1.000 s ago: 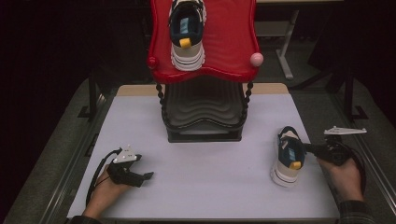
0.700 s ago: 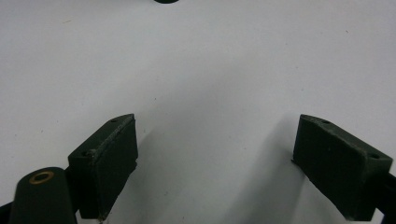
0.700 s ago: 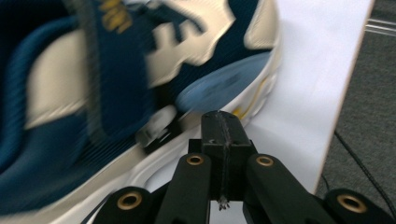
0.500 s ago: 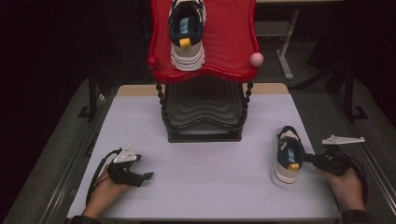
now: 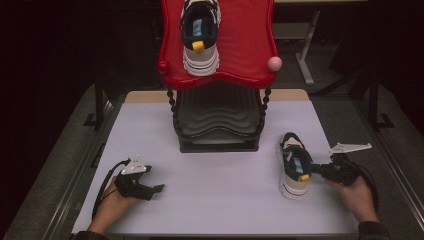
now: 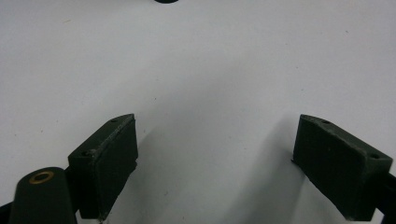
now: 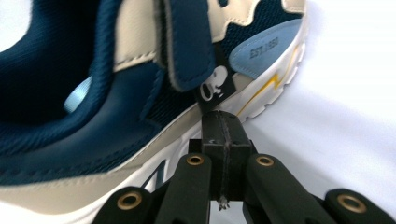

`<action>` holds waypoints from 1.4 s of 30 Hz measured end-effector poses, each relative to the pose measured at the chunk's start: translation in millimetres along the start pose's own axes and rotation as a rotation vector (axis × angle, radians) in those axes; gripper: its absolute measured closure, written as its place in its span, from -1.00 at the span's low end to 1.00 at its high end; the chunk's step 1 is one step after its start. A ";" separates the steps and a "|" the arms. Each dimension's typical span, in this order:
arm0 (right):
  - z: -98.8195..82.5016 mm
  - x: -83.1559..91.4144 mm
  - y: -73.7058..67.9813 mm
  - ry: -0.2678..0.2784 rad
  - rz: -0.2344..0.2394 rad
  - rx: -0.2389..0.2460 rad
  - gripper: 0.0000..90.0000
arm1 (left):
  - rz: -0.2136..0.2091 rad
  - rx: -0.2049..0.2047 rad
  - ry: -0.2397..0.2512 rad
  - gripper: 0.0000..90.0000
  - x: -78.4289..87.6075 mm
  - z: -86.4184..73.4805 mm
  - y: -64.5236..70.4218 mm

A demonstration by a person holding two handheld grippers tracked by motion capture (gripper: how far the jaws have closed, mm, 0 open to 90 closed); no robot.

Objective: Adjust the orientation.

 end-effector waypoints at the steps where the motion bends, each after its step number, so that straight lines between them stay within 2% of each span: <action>1: 1.1 -1.2 -4.8 0.000 0.010 0.012 0.99 | 0.000 0.000 0.001 -0.71 0.0 0.0 0.0; 6: 3.0 -3.1 -19.7 -0.004 0.039 0.052 0.94 | -0.001 0.001 0.000 -0.71 0.0 0.0 0.0; 9: 4.2 3.8 -14.1 0.006 0.030 0.036 0.84 | 0.000 0.000 0.001 -0.71 0.0 0.0 0.0; 10: 5.2 8.7 -9.3 0.017 0.020 0.025 0.82 | 0.000 0.001 0.000 -0.71 0.0 0.0 0.0; 11: 9.9 20.5 0.8 0.062 0.013 -0.014 0.72 | 0.000 0.001 0.002 -0.71 -0.1 0.1 0.0; 12: 9.9 20.5 0.8 0.062 0.013 -0.014 0.72 | -0.001 0.001 0.002 -0.71 -0.1 0.1 0.0; 15: 19.7 37.2 9.3 0.130 0.031 -0.062 0.53 | 0.000 0.000 0.002 -0.71 -0.2 0.1 0.0; 20: 36.1 48.2 5.5 0.188 0.077 -0.050 0.37 | -0.001 0.000 0.000 -0.71 0.0 0.0 0.0; 26: 62.3 47.1 -6.6 0.253 0.115 -0.036 0.26 | -0.001 0.001 0.000 -0.71 0.0 0.0 -0.1; 31: 75.7 34.6 -17.8 0.260 0.129 -0.014 0.17 | -0.002 0.001 0.000 -0.71 -0.1 0.0 0.0; 38: 78.5 18.5 -25.8 0.246 0.163 -0.001 0.10 | -0.002 0.003 0.001 -0.71 0.0 0.0 0.0; 42: 75.2 10.3 -30.9 0.220 0.172 0.012 0.08 | -0.001 0.002 0.000 -0.71 0.0 0.0 0.0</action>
Point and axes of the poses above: each handheld gripper's, and its own axes: x roughly backward along the jaws, z roughly out of its top, y roughly to its right, the point moved 9 cm from there along -x, roughly forward along the jaws, and after that the axes turned 13 degrees about -z, right-handed, at the moved point
